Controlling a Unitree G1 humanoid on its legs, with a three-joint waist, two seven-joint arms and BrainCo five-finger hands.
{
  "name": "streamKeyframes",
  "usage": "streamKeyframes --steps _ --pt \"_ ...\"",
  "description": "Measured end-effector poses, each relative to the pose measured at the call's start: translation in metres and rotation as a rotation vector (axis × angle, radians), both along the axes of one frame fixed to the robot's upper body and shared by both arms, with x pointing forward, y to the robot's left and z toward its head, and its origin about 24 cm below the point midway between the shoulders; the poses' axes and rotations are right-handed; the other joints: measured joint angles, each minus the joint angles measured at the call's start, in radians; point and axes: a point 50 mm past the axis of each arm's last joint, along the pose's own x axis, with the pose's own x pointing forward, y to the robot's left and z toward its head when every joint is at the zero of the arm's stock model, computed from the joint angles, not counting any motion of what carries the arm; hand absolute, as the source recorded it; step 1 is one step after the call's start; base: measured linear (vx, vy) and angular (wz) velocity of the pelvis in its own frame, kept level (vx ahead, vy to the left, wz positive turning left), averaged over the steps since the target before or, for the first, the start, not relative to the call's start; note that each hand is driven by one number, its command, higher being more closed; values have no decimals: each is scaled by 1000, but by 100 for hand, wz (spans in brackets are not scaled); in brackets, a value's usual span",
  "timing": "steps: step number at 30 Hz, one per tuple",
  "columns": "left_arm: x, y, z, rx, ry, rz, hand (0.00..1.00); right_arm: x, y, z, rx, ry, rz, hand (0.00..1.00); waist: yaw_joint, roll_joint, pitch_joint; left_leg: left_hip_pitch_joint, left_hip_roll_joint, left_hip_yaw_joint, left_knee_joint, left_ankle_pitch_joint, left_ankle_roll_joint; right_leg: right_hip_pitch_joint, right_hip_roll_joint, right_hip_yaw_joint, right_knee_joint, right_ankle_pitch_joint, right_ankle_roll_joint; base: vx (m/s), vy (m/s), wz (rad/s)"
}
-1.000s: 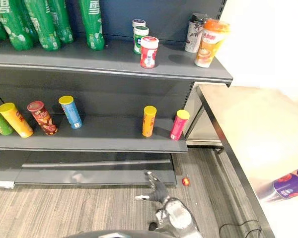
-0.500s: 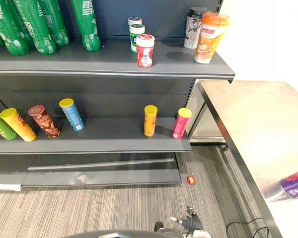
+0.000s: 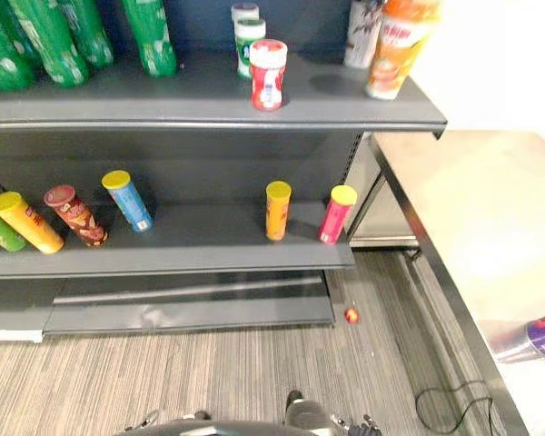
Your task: Put the gum and the chips on the shelf.
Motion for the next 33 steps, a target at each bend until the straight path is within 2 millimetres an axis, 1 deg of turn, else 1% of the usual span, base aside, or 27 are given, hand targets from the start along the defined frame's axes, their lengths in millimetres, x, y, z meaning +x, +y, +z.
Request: streamKeyframes --steps 1,3,4,5,6,7,8,9,10,11,12,13,14,15,16,17,18,20,21,22,23,24,25,28,32,33 --pt "0 0 0 -2 -1 9 0 -2 0 0 5 1 -21 0 -1 -5 8 -7 3 16 25 -15 2 -10 -2 12 9 -3 3 12 83 -40" --pt "0 -1 0 -12 -11 45 0 -9 1 -1 17 3 -92 0 -1 9 24 -4 17 75 86 -54 0 -13 -3 55 13 2 14 18 129 -68" --pt "2 -6 0 -26 -29 93 0 -12 0 -1 17 2 -120 0 -8 18 26 -38 52 146 173 -105 9 -32 10 98 1 26 25 -22 137 -87" --pt "3 -4 0 -20 -41 105 0 -12 0 -1 19 0 -125 0 -10 20 26 -50 67 170 211 -128 11 -46 17 117 -7 36 28 -52 163 -120" --pt "7 -4 2 -19 -64 124 0 -11 0 0 16 -6 -129 0 -4 20 26 -84 105 228 280 -168 23 -76 21 121 -36 43 28 -59 197 -150" --pt "11 -4 3 -19 -82 137 0 -9 -1 1 11 -11 -129 0 2 32 33 -90 134 297 304 -188 35 -97 1 42 -40 31 10 -48 202 -161" --pt "12 -3 3 -15 -84 137 0 -8 0 1 12 -15 -131 0 1 27 40 -86 144 323 308 -193 40 -113 -13 -4 -24 20 -9 3 188 -161" --pt "13 2 4 -2 -86 130 0 -8 5 0 24 -13 -138 0 -2 12 55 -65 161 380 307 -196 44 -132 -50 -103 63 9 -27 89 177 -135" --pt "14 7 5 10 -87 123 0 -11 11 -3 44 7 -150 0 0 -6 66 -30 166 431 301 -197 43 -127 -93 -188 167 -6 -49 103 158 -127" --pt "14 9 5 14 -87 117 0 -14 14 -4 54 25 -152 0 2 -13 67 -16 165 456 298 -197 43 -121 -117 -224 217 -11 -57 89 101 -112" --pt "15 10 6 19 -83 91 0 -18 15 -6 58 48 -160 0 0 -17 66 5 162 498 292 -196 43 -99 -164 -287 298 -14 -61 70 28 -104" --pt "16 10 6 22 -81 68 0 -19 12 -6 47 62 -161 0 -1 -18 68 20 162 540 288 -196 42 -78 -193 -332 333 -33 -61 62 3 -103" --pt "17 10 6 23 -83 60 0 -18 10 -6 44 63 -156 0 -2 -20 71 26 162 562 288 -195 41 -76 -198 -348 332 -41 -56 51 -41 -100" --pt "17 11 6 25 -77 46 0 -16 7 -7 41 67 -147 0 -4 -28 78 44 163 594 282 -190 31 -76 -200 -392 325 -47 -54 4 -65 -77" --pt "17 10 6 21 -75 45 0 -14 6 -7 41 65 -144 0 -5 -22 81 55 162 611 270 -183 21 -75 -196 -408 312 -48 -54 -12 -95 -80" --pt "19 7 5 15 -78 38 0 -14 4 -6 33 65 -146 0 -6 -11 81 72 158 637 241 -167 -1 -64 -178 -431 276 -48 -53 -35 -109 -63" --pt "21 6 5 12 -81 27 0 -14 1 -6 26 66 -144 0 -6 -6 78 82 154 653 219 -154 -11 -55 -161 -442 239 -49 -51 -35 -113 -65" --pt "27 6 6 12 -95 18 0 -10 0 -6 24 57 -140 0 -4 -5 77 99 149 698 183 -125 -22 -41 -129 -453 165 -50 -49 -29 -115 -57" --pt "29 6 7 12 -100 17 0 -8 1 -6 25 53 -137 0 -4 -5 76 104 145 712 167 -111 -28 -37 -110 -448 128 -45 -42 -30 -101 -44" --pt "29 6 7 12 -101 17 0 -8 1 -6 26 52 -133 0 -6 -5 76 106 144 721 162 -103 -27 -35 -104 -445 115 -41 -38 -48 -95 -29" --pt "30 6 7 12 -102 15 0 -8 2 -6 30 53 -132 0 -10 -4 76 119 138 724 140 -80 -30 -20 -88 -447 81 -27 -43 -63 -82 -10" --pt "29 5 7 11 -100 16 0 -8 4 -6 35 54 -135 0 -21 -4 75 135 135 724 120 -59 -31 9 -70 -449 41 -11 -44 -51 -65 -6" --pt "29 5 6 10 -99 16 0 -9 5 -6 36 56 -135 0 -25 -4 73 141 135 723 110 -51 -34 22 -61 -448 19 -2 -45 -49 -53 -4" --pt "30 3 6 6 -103 9 0 -11 3 -6 31 60 -139 0 -27 2 61 154 134 729 93 -14 -41 57 -30 -435 -72 40 -49 -80 -56 -17" --pt "29 1 6 -2 -100 5 0 -14 2 -6 29 63 -150 0 -29 12 52 162 143 754 127 0 -39 50 -18 -397 -82 44 -54 -63 -25 -30" --pt "29 2 6 -5 -104 11 0 -14 2 -6 30 61 -153 0 -29 12 52 158 172 753 192 0 -39 46 -18 -387 -70 36 -63 -23 -36 -39"
